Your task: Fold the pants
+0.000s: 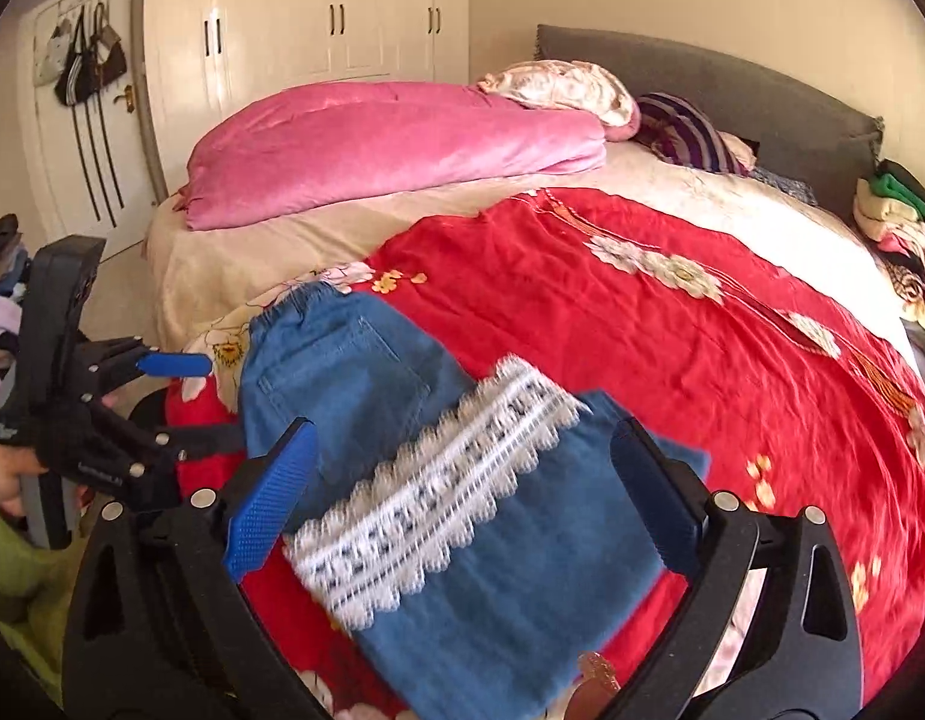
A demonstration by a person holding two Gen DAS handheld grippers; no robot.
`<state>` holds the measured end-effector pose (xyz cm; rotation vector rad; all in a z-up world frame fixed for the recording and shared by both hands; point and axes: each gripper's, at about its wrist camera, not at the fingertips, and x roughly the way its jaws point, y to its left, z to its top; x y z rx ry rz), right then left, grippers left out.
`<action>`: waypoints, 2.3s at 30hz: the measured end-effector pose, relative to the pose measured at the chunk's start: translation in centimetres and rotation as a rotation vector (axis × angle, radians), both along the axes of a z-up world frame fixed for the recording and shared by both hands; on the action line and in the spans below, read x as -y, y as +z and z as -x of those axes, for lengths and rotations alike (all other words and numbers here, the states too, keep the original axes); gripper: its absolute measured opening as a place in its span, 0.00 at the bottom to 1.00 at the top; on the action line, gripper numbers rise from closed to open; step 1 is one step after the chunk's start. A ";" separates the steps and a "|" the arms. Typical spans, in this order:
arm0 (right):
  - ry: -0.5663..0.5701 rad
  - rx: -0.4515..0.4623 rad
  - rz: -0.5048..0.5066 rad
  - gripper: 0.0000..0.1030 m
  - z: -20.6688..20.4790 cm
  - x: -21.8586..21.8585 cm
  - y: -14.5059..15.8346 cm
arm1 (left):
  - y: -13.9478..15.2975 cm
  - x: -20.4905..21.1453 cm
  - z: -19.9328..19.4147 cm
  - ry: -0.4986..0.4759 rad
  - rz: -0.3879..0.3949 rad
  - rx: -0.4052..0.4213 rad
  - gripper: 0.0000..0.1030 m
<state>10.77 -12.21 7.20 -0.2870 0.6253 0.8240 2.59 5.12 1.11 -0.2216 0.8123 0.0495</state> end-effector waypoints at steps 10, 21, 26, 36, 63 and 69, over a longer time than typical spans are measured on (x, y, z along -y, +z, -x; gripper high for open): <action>0.133 -0.092 -0.014 0.90 -3.3 -6.4 0.3 | -1.1 -2.7 -0.3 0.062 0.039 -0.012 0.93; 0.276 -0.225 0.064 0.90 -6.6 -14.5 -3.0 | -2.9 -4.3 -1.5 0.084 0.121 -0.007 0.53; 0.336 -0.274 0.123 0.90 -7.3 -18.0 -4.9 | -4.4 -4.6 -2.0 0.072 0.159 -0.036 0.38; 0.445 -0.356 0.198 0.85 -6.9 -22.6 -8.3 | -5.5 -4.6 -2.4 0.061 0.173 -0.054 0.39; 0.315 -0.279 -0.208 0.44 -6.5 0.2 -0.9 | -0.6 3.5 -4.6 -0.294 0.484 0.105 0.84; 0.046 -0.297 -0.284 0.61 -6.9 8.9 -3.3 | -1.7 8.8 -5.0 -0.448 0.425 0.032 0.84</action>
